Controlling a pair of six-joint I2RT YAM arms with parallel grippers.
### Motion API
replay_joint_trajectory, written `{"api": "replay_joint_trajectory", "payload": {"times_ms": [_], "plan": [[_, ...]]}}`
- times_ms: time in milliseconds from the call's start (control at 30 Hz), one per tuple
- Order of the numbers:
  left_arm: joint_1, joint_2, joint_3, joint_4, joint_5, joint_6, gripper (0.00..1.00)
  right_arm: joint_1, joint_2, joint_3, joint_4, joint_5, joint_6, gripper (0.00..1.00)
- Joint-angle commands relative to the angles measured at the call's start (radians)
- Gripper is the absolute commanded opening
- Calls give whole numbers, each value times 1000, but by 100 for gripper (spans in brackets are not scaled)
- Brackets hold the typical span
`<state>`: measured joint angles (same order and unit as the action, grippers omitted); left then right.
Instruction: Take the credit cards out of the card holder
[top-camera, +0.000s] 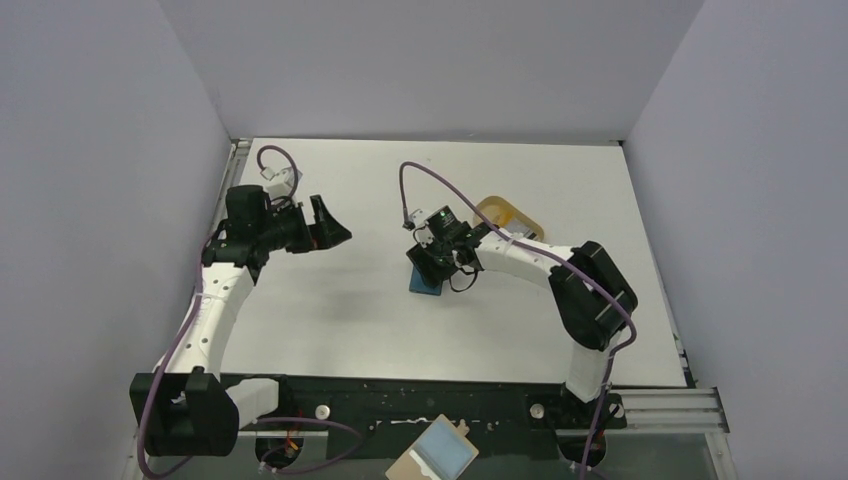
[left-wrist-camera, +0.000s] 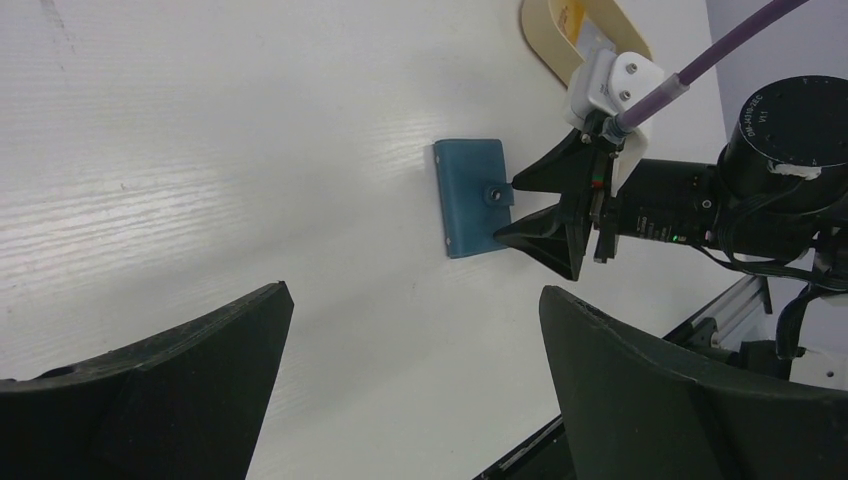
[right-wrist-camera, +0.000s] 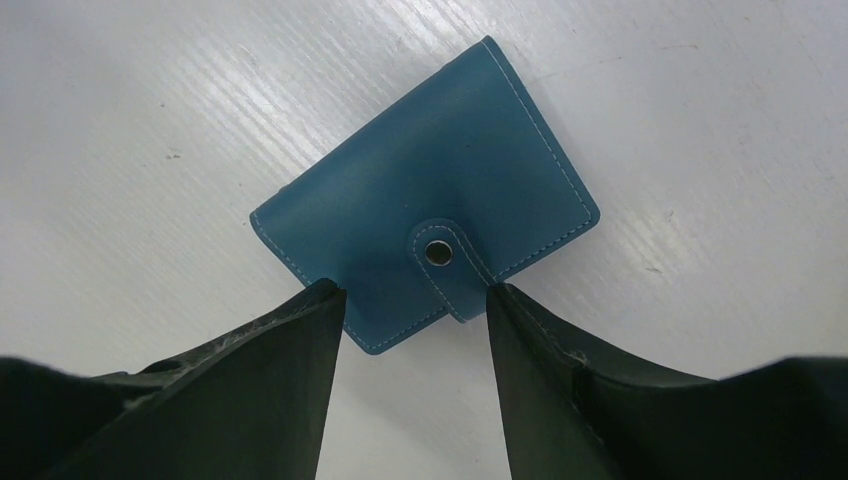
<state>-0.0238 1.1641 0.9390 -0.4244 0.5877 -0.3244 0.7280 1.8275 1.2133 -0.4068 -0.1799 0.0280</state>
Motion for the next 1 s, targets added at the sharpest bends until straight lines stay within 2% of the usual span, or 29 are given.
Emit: {"api": "replay_joint_trajectory", "payload": {"times_ms": [0,167,433,600,667,833,967], "plan": [[7,-18,5,-2,-6,31,95,-11,10,37,64,18,1,55],[6,-18,4,-4,-8,37,94,-29,56,58,78,-12,-4,48],[6,-12,1,-8,-5,42,94,-50,84,46,111,-61,15,48],[-7,7,-25,34,16,-6,94,-53,113,22,134,-95,32,10],[-41,26,-43,61,-3,-53,93,-53,119,6,149,-103,41,1],[-220,109,-133,274,-204,-282,91,-60,102,-39,201,-148,73,0],[-305,230,-158,444,-307,-367,89,-75,30,-70,241,-244,96,0]]}}
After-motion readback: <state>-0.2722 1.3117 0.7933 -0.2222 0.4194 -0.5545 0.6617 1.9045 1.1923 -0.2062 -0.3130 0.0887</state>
